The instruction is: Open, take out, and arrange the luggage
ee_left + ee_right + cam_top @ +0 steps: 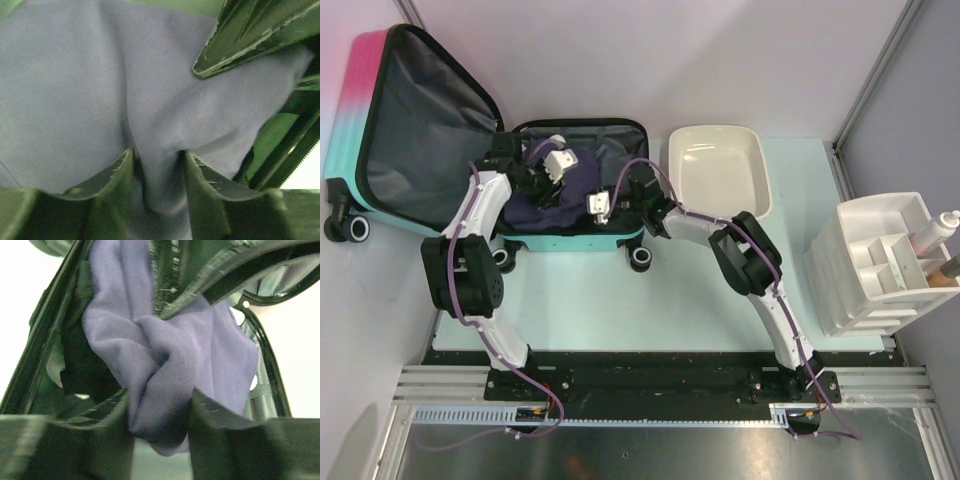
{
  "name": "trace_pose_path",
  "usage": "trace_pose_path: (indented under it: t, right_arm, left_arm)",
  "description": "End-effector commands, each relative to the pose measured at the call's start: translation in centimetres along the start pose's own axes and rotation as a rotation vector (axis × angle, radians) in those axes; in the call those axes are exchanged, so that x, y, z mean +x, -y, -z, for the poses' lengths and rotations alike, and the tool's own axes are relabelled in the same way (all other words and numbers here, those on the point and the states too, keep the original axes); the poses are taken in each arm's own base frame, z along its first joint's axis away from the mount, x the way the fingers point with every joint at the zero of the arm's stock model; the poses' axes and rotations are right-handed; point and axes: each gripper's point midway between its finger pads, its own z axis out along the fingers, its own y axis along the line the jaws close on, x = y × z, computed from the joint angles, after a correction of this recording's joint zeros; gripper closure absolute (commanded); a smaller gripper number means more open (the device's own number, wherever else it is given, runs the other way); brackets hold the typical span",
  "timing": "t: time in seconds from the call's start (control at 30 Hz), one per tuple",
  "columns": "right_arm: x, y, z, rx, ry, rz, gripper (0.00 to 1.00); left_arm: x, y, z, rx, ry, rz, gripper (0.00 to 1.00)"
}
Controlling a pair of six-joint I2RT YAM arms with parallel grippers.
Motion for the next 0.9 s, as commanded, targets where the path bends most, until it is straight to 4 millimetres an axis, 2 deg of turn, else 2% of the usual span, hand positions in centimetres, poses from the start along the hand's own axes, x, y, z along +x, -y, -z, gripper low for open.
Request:
trace_pose_path:
  t: [0.0, 0.03, 0.07, 0.1, 0.17, 0.2, 0.23, 0.3, 0.33, 0.43, 0.53, 0.63, 0.73, 0.77, 0.87]
  right_arm:
    - [-3.0, 5.8, -0.8, 0.175, 0.097, 0.061, 0.72]
    - [-3.0, 6.7, -0.5, 0.218, 0.103, 0.042, 0.95]
    - [-3.0, 7.4, -0.4, 0.254, 0.114, -0.015, 1.00]
    - [-3.4, 9.0, -0.1, 0.308, 0.122, -0.003, 1.00]
    - [-3.1, 9.9, 0.0, 0.343, 0.126, -0.059, 1.00]
    - [-3.4, 11.5, 0.4, 0.383, 0.132, -0.068, 1.00]
    - [-3.3, 11.9, 0.4, 0.398, 0.139, -0.097, 1.00]
    - [-3.3, 12.9, 0.6, 0.424, 0.145, -0.166, 1.00]
    - [-4.2, 14.1, 0.8, 0.445, 0.166, -0.164, 1.00]
    - [-4.8, 14.4, 0.7, 0.451, 0.189, -0.179, 1.00]
    - [-5.4, 14.3, 0.6, 0.445, 0.206, -0.173, 1.00]
    - [-5.9, 14.4, 0.7, 0.446, 0.218, -0.174, 1.00]
    - [-6.2, 14.5, 0.9, 0.446, 0.226, -0.174, 1.00]
    - [-6.2, 14.4, 0.9, 0.441, 0.228, -0.175, 1.00]
    - [-6.6, 14.5, 1.1, 0.437, 0.239, -0.168, 1.00]
  left_arm:
    - [-1.2, 0.0, 3.3, -0.048, 0.042, -0.022, 0.43]
    - [-1.5, -0.1, 3.8, -0.055, 0.055, -0.027, 0.39]
    - [-1.9, 0.2, 4.5, -0.063, 0.071, -0.032, 0.31]
    - [-2.5, 0.5, 4.9, -0.059, 0.095, -0.040, 0.27]
    - [-3.0, 1.2, 5.7, -0.058, 0.119, -0.060, 0.19]
    - [-3.4, 1.6, 5.8, -0.048, 0.138, -0.068, 0.17]
    - [-3.5, 1.8, 5.9, -0.044, 0.143, -0.069, 0.10]
    - [-3.1, 2.3, 5.5, -0.030, 0.137, -0.065, 0.06]
    - [-2.8, 2.4, 5.2, -0.026, 0.126, -0.063, 0.02]
    - [-2.3, 1.8, 4.0, -0.014, 0.108, -0.027, 0.00]
    - [-2.6, 0.1, 3.4, -0.054, 0.109, 0.010, 0.00]
    - [-3.2, -2.8, 3.1, -0.192, 0.135, -0.004, 0.00]
    - [-3.6, -3.9, 3.3, -0.276, 0.147, -0.027, 0.00]
    - [-3.1, -4.8, 3.1, -0.341, 0.129, -0.041, 0.00]
    - [-2.6, -5.4, 2.5, -0.416, 0.091, -0.102, 0.00]
